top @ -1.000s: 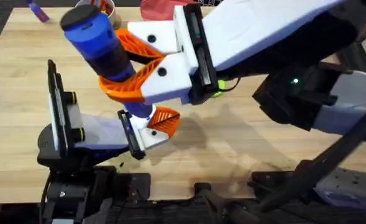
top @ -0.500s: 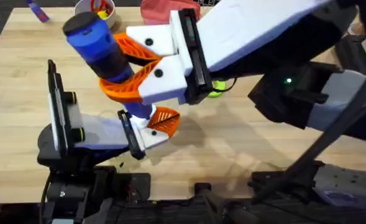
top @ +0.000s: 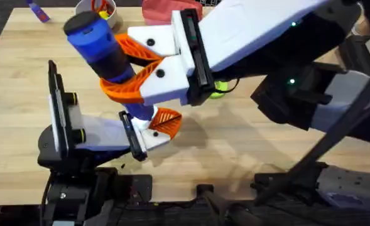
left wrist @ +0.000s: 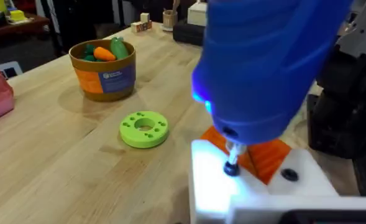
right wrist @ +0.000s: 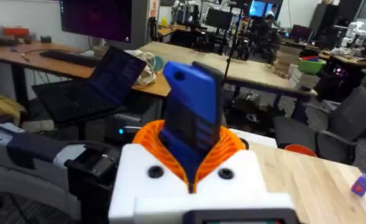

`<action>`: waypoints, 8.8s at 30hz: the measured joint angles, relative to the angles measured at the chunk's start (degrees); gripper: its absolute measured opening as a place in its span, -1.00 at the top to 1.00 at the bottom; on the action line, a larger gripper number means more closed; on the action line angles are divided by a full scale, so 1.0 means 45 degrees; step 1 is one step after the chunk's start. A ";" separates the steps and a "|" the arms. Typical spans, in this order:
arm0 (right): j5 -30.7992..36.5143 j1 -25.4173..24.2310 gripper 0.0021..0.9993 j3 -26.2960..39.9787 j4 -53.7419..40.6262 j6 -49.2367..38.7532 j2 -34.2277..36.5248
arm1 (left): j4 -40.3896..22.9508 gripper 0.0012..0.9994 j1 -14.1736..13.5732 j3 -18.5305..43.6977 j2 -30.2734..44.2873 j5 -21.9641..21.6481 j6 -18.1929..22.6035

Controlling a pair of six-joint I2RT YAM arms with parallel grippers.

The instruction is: Pick up the gripper from the table and insert it into the empty holder that is missing its gripper. Then pick up a screw, insert it into the mounting hole, and use the screwdriver to tighten it. Finally, clean up the table by picking up the vegetable and placing it into the bucket.

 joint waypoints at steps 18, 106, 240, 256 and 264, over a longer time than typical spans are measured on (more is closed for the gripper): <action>0.0000 0.0000 0.96 0.0000 -0.0034 0.0039 0.0005 | 0.0000 0.99 0.0000 0.0000 0.0002 0.0000 0.0000; -0.0049 -0.0506 0.96 0.1407 -0.1171 0.0797 0.0300 | -0.0004 0.99 0.0000 0.0000 0.0000 0.0000 -0.0005; 0.9054 -0.9136 -0.98 0.0860 -1.6903 -0.1520 -0.6222 | -1.1370 -0.25 0.0005 1.4324 1.4353 -1.5374 -0.0786; 0.9054 -0.9136 -0.99 0.0860 -1.7068 -0.1520 -0.6222 | -1.1149 -0.98 0.1488 1.4353 1.8638 -1.4384 0.1243; 0.9054 -0.9136 -0.98 0.0860 -1.7073 -0.1520 -0.6222 | -0.9424 -0.99 0.2221 1.4358 2.1667 -1.3730 0.2132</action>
